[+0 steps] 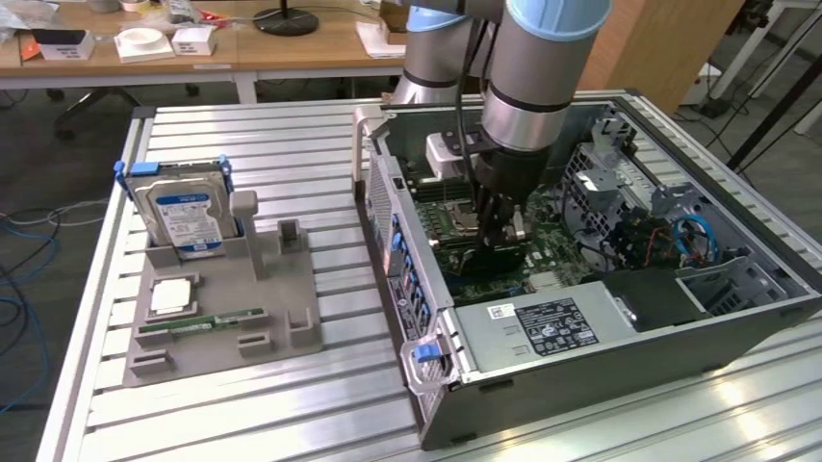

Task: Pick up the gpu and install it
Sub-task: 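Press down on the gpu until it lock into place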

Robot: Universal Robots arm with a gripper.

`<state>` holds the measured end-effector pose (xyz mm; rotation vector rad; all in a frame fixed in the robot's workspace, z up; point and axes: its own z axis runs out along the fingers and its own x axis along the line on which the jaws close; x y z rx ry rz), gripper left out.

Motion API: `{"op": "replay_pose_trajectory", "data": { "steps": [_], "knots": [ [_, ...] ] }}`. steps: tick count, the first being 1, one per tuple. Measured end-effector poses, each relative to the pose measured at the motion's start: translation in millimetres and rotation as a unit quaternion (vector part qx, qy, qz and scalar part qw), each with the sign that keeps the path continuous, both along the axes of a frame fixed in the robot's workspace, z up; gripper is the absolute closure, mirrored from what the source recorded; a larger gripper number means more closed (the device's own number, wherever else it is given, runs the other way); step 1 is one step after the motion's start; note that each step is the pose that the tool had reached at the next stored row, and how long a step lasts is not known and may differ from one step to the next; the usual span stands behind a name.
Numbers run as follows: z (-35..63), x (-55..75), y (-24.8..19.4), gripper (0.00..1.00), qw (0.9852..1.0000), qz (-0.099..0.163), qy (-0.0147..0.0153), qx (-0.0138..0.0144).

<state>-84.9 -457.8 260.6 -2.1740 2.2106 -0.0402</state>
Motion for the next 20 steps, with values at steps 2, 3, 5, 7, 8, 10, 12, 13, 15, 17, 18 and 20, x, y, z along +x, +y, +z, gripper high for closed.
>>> {"op": "replay_pose_trajectory", "data": {
  "steps": [2, 3, 5, 7, 8, 10, 12, 13, 15, 17, 18, 20],
  "knots": [
    [-1.5, 0.1, 0.1, 0.89, 1.0, 0.0, 0.0004, 0.0],
    [0.2, 0.2, 0.4, 0.89, 1.0, 0.0, 0.0009, 0.0014],
    [8.0, 0.0, 0.4, 0.89, 1.0, 0.0, 0.002, 0.0019],
    [11.8, -1.7, 0.2, 0.89, 1.0, 0.0, 0.0062, 0.0015],
    [12.1, -3.7, 0.2, 0.89, 1.0, 0.0, 0.0094, 0.0018],
    [13.1, -7.5, 0.2, 0.89, 0.9999, 0.0, 0.0158, 0.0024],
    [13.8, -9.8, 0.2, 0.89, 0.9997, 0.0, 0.023, 0.0034],
    [14.2, -10.8, 0.2, 0.89, 0.9996, 0.0, 0.0269, 0.0038],
    [15.0, -12.9, 0.2, 0.89, 0.9994, -0.001, 0.0344, 0.0049],
    [15.1, -15.1, 0.2, 0.89, 0.9993, -0.002, 0.038, 0.0056],
    [15.6, -16.0, 0.2, 0.89, 0.9992, -0.003, 0.04, 0.0062],
    [16.5, -17.4, 0.2, 0.89, 0.9989, -0.004, 0.0457, 0.0078]
  ]
}}
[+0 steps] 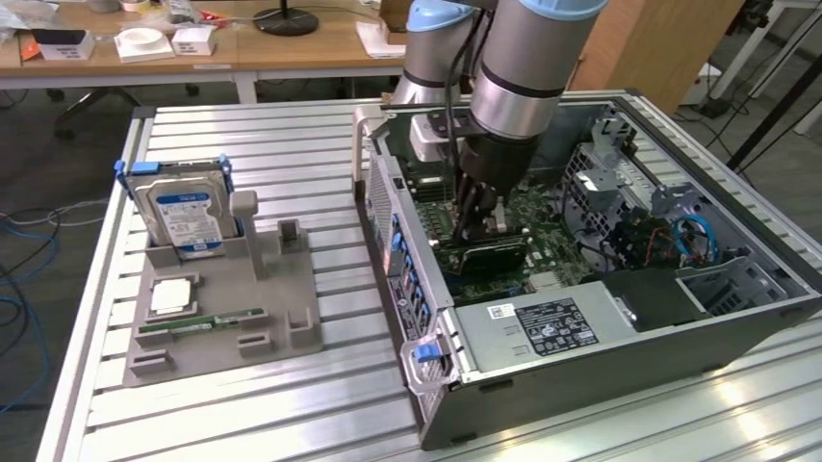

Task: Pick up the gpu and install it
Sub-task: 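Press down on the gpu until it lock into place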

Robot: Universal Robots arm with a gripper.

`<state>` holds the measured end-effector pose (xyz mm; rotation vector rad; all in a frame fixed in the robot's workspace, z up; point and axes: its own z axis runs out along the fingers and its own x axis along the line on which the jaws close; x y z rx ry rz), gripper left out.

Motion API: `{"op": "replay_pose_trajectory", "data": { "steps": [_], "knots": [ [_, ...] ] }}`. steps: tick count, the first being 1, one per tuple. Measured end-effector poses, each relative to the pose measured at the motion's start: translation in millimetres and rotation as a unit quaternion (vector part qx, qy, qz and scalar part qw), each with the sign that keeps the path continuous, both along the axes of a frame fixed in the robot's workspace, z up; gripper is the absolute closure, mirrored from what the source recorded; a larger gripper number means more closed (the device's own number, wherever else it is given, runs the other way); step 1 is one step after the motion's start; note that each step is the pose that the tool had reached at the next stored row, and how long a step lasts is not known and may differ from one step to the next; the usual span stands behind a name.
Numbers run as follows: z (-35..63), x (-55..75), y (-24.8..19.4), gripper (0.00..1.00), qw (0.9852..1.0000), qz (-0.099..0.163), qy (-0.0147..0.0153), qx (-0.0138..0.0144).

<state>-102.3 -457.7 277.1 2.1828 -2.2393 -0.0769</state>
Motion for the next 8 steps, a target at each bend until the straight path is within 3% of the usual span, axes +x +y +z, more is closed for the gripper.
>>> {"op": "replay_pose_trajectory", "data": {
  "steps": [1, 8],
  "knots": [
    [0.7, -1.6, 0.0, 0.89, 1.0, -0.001, 0.0016, 0.0009],
    [4.0, -15.1, 0.0, 0.89, 1.0, -0.004, 0.0027, 0.0058]
  ]
}}
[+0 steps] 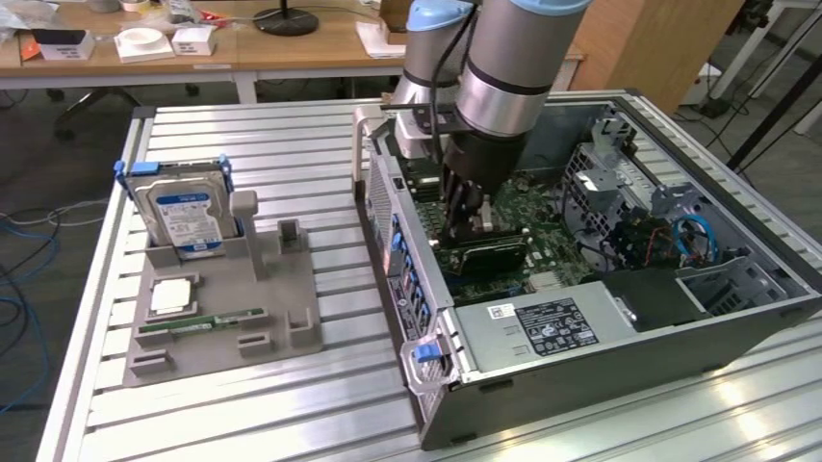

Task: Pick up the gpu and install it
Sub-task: 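Press down on the gpu until it lock into place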

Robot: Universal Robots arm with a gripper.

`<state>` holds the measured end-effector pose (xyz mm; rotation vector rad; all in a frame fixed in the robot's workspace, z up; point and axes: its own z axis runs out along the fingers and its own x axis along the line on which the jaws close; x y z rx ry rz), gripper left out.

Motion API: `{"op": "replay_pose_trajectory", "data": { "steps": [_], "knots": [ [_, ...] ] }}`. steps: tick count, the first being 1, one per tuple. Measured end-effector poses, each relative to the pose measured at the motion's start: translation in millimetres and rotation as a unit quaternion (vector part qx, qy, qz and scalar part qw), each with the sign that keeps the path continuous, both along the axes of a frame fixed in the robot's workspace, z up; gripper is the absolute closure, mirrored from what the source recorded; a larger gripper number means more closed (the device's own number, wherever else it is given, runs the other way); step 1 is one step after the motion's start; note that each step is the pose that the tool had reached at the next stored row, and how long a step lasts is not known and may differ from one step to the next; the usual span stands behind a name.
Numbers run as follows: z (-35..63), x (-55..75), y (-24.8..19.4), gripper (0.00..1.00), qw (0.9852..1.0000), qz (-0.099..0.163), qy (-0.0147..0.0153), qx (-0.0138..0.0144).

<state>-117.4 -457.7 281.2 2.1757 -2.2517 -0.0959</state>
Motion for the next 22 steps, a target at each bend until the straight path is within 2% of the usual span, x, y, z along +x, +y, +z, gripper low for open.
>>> {"op": "replay_pose_trajectory", "data": {
  "steps": [3, 5, 11, 16, 22],
  "knots": [
    [1.2, -3.9, 0.0, 0.89, 1.0, -0.003, 0.0005, 0.001],
    [2.2, -5.7, 0.0, 0.89, 1.0, -0.005, 0.0019, 0.0019],
    [5.0, -9.9, 0.0, 0.89, 0.9999, -0.009, 0.0105, 0.0036],
    [6.0, -14.4, 0.0, 0.89, 0.9998, -0.013, 0.0154, 0.0042],
    [6.1, -22.9, 0.0, 0.89, 0.9997, -0.017, 0.0177, 0.0042]
  ]
}}
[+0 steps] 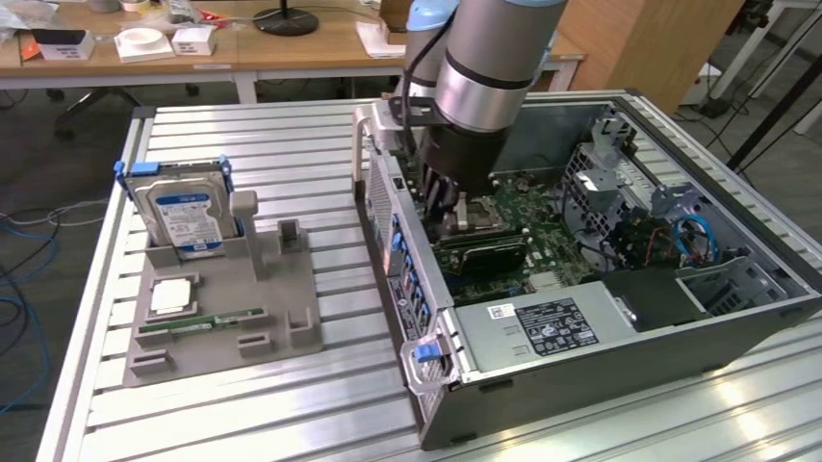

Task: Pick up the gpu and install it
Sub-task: 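Press down on the gpu until it lock into place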

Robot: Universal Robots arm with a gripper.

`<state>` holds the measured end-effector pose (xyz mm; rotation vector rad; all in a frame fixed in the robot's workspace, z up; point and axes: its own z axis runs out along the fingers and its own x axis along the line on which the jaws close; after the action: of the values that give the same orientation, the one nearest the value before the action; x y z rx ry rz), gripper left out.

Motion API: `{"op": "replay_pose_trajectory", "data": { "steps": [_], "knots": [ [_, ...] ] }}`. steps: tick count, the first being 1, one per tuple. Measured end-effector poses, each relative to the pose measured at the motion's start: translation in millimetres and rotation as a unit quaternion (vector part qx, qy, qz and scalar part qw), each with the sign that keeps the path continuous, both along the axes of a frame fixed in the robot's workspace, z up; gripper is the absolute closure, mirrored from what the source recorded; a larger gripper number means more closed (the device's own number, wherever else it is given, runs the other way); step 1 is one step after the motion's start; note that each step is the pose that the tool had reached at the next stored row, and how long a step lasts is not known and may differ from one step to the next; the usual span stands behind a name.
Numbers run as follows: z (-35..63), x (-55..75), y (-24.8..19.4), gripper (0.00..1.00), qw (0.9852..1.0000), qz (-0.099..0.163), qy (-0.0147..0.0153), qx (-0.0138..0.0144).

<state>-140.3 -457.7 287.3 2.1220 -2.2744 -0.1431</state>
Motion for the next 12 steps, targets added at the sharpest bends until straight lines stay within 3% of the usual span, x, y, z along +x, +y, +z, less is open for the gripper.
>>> {"op": "replay_pose_trajectory", "data": {
  "steps": [5, 7, 8, 10, 11, 12],
  "knots": [
    [0.0, -12.3, -0.2, 0.89, 1.0, 0.0, -0.0005, -0.0003],
    [0.2, -12.9, -0.1, 0.89, 1.0, 0.0, -0.0024, 0.0],
    [0.2, -13.1, -0.1, 0.89, 1.0, 0.0, -0.0065, 0.0],
    [0.1, -13.1, 0.0, 0.89, 0.9998, -0.001, -0.0188, 0.0001],
    [0.2, -12.7, 0.0, 0.89, 0.9998, 0.0, -0.0207, 0.0],
    [2.6, -12.6, 0.0, 0.89, 0.9998, 0.0, -0.0208, 0.0]
  ]
}}
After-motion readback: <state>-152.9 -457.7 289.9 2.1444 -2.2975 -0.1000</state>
